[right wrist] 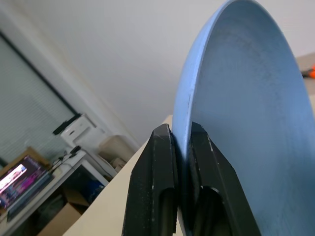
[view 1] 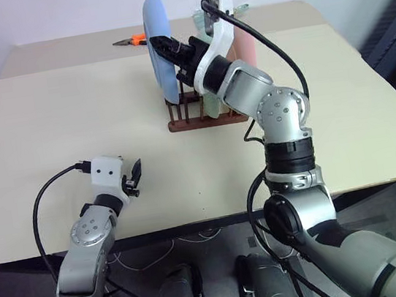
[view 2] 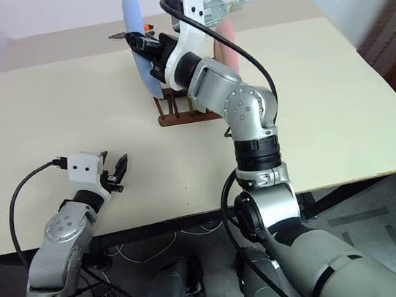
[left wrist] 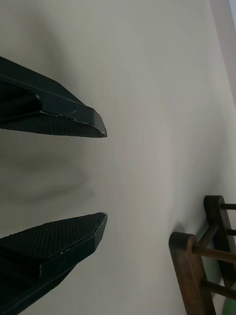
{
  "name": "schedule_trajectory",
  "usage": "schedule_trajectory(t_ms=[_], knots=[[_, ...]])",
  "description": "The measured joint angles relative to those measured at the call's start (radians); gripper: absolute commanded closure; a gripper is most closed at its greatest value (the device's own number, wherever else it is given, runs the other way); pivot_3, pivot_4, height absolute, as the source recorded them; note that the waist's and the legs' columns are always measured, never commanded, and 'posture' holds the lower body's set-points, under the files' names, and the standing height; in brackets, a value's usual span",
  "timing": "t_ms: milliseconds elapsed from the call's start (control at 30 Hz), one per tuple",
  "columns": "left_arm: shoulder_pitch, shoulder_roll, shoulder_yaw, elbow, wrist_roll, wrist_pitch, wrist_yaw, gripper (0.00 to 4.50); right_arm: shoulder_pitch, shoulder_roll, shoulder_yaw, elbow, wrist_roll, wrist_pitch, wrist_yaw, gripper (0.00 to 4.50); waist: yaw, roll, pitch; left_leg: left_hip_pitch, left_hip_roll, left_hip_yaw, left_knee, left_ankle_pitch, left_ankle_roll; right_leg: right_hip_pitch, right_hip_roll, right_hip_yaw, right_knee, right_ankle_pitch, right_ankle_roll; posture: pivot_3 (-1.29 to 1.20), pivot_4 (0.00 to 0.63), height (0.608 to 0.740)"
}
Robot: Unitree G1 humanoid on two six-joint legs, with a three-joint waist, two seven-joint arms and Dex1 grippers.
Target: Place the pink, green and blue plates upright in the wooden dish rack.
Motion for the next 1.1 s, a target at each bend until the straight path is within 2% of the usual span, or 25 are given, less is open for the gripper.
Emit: schedule_trajectory(t_ms=[333, 433, 500, 600, 667, 700, 800, 867, 933, 1100], knots=[[-0.002, -0.028, 0.004, -0.016, 0.010, -0.007, -0.020, 2.07, -0.053, -0.020, -0.022, 0.177, -0.031, -0.063, -0.018, 4.50, -0.001, 0.000, 0.000, 0.000, 0.000, 0.000, 0.000, 0.000, 0.000, 0.000, 0.002, 0.000, 0.000, 0.000, 0.000, 0.00, 0.150, 0.740], [-0.002, -0.031, 0.004, -0.017, 0.016, -0.011, -0.021, 1.99, -0.073, -0.022, -0.026, 0.203, -0.035, -0.080, -0.017, 3.49, -0.001, 0.000, 0.000, 0.000, 0.000, 0.000, 0.000, 0.000, 0.000, 0.000, 0.002, 0.000, 0.000, 0.000, 0.000, 0.00, 0.150, 0.740], [-0.001, -0.036, 0.005, -0.018, 0.019, -0.011, -0.022, 1.99, -0.076, -0.032, -0.010, 0.213, -0.058, -0.095, -0.003, 2.53, 0.000, 0.000, 0.000, 0.000, 0.000, 0.000, 0.000, 0.000, 0.000, 0.000, 0.002, 0.000, 0.000, 0.000, 0.000, 0.00, 0.150, 0.740], [0.000, -0.042, 0.008, -0.019, 0.021, -0.011, -0.025, 1.09, -0.075, -0.080, 0.095, 0.221, -0.159, -0.170, 0.075, 1.00, -0.001, 0.000, 0.000, 0.000, 0.000, 0.000, 0.000, 0.000, 0.001, 0.000, 0.002, 0.000, 0.000, 0.000, 0.000, 0.00, 0.150, 0.740], [0.001, -0.046, 0.008, -0.019, 0.020, -0.011, -0.030, 0.14, -0.066, -0.127, 0.196, 0.194, -0.248, -0.244, 0.147, 0.99, 0.000, 0.000, 0.000, 0.000, 0.000, 0.000, 0.001, 0.000, 0.001, 0.000, 0.002, 0.000, 0.000, 0.000, 0.000, 0.00, 0.150, 0.740], [0.001, -0.046, 0.008, -0.021, 0.020, -0.011, -0.033, 0.06, -0.057, -0.163, 0.258, 0.170, -0.303, -0.290, 0.190, 0.99, 0.001, 0.000, 0.000, 0.000, 0.000, 0.000, 0.001, 0.000, 0.001, 0.000, 0.002, 0.000, 0.000, 0.000, 0.000, 0.00, 0.150, 0.740], [0.005, -0.053, 0.012, -0.037, 0.020, -0.009, -0.030, 0.06, -0.004, -0.295, 0.399, 0.068, -0.455, -0.426, 0.298, 0.99, 0.007, 0.000, 0.000, 0.000, 0.000, -0.001, 0.002, -0.001, 0.002, 0.001, 0.001, 0.000, -0.001, 0.000, 0.001, 0.00, 0.150, 0.740], [0.007, -0.054, 0.024, -0.039, 0.020, -0.007, -0.027, 0.06, 0.057, -0.390, 0.437, -0.027, -0.513, -0.493, 0.373, 0.99, 0.009, 0.000, 0.000, 0.000, 0.000, -0.001, 0.002, -0.001, 0.002, 0.002, 0.001, 0.000, -0.001, 0.000, 0.001, 0.00, 0.150, 0.740], [0.013, -0.044, 0.046, -0.042, 0.021, -0.006, -0.028, 0.06, 0.139, -0.483, 0.433, -0.142, -0.518, -0.518, 0.455, 0.99, 0.008, 0.000, 0.000, 0.000, 0.000, -0.002, 0.003, -0.001, 0.002, 0.002, 0.000, -0.001, -0.001, 0.000, 0.001, 0.00, 0.150, 0.740], [0.018, -0.025, 0.073, -0.037, 0.017, -0.006, -0.052, 0.06, 0.327, -0.649, 0.341, -0.383, -0.424, -0.404, 0.577, 0.99, 0.008, 0.000, 0.000, 0.000, 0.002, -0.002, 0.005, -0.001, 0.002, 0.004, 0.000, -0.003, -0.001, 0.000, 0.001, 0.00, 0.150, 0.740]])
